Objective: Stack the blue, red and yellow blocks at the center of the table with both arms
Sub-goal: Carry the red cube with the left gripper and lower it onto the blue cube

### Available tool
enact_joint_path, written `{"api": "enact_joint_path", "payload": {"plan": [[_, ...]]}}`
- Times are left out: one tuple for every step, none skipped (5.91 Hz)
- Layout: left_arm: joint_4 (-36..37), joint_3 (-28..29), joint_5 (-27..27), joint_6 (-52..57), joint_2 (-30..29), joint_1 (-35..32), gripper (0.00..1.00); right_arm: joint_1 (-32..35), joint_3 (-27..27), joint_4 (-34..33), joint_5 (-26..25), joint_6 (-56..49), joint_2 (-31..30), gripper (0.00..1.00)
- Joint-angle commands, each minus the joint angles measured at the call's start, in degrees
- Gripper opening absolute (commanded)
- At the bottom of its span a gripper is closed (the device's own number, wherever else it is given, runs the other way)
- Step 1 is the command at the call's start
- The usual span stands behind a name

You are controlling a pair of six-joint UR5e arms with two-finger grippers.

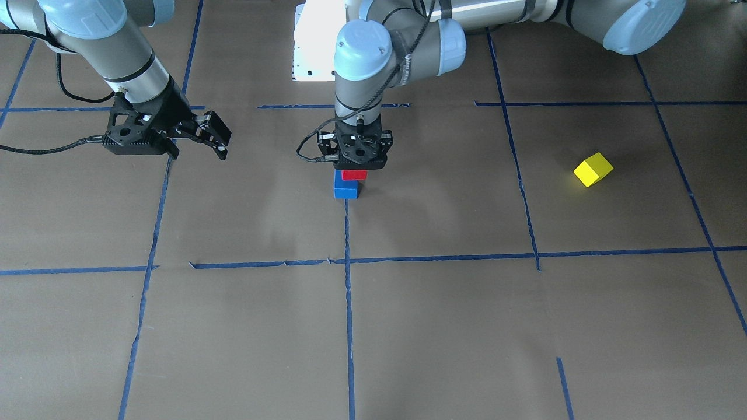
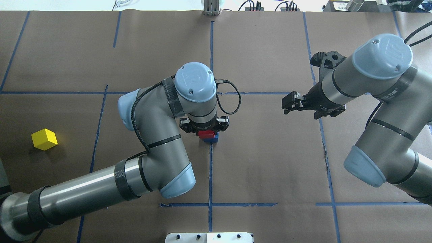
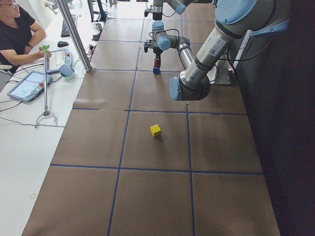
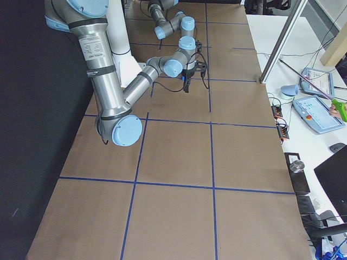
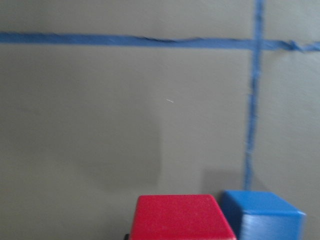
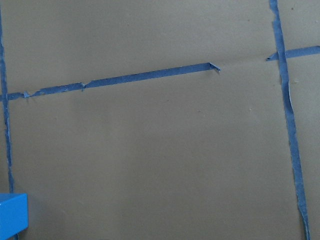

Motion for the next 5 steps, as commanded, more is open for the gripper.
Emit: {"api": "enact_joint_path", "payload": {"plan": [[0.0, 3.3, 3.4, 0.1, -1.8, 0.8, 0.01, 0.0, -0.2, 0.0, -0.1, -0.1, -0.2, 1.00], [-0.3, 3.6, 3.4, 0.1, -2.0, 0.8, 0.02, -0.1, -0.1, 0.0, -0.1, -0.1, -0.2, 1.00], [-0.4, 3.6, 3.5, 0.4, -2.3, 0.8, 0.03, -0.1, -0.1, 0.0, -0.3, -0.1, -0.2, 1.00], [-0.4, 3.7, 3.5, 1.5, -2.2, 0.8, 0.04, -0.2, -0.2, 0.0, -0.4, -0.1, -0.2, 1.00], [-0.4, 3.7, 3.5, 4.2, -2.2, 0.9, 0.04, -0.3, -0.3, 0.0, -0.7, 0.0, -0.2, 1.00]]}}
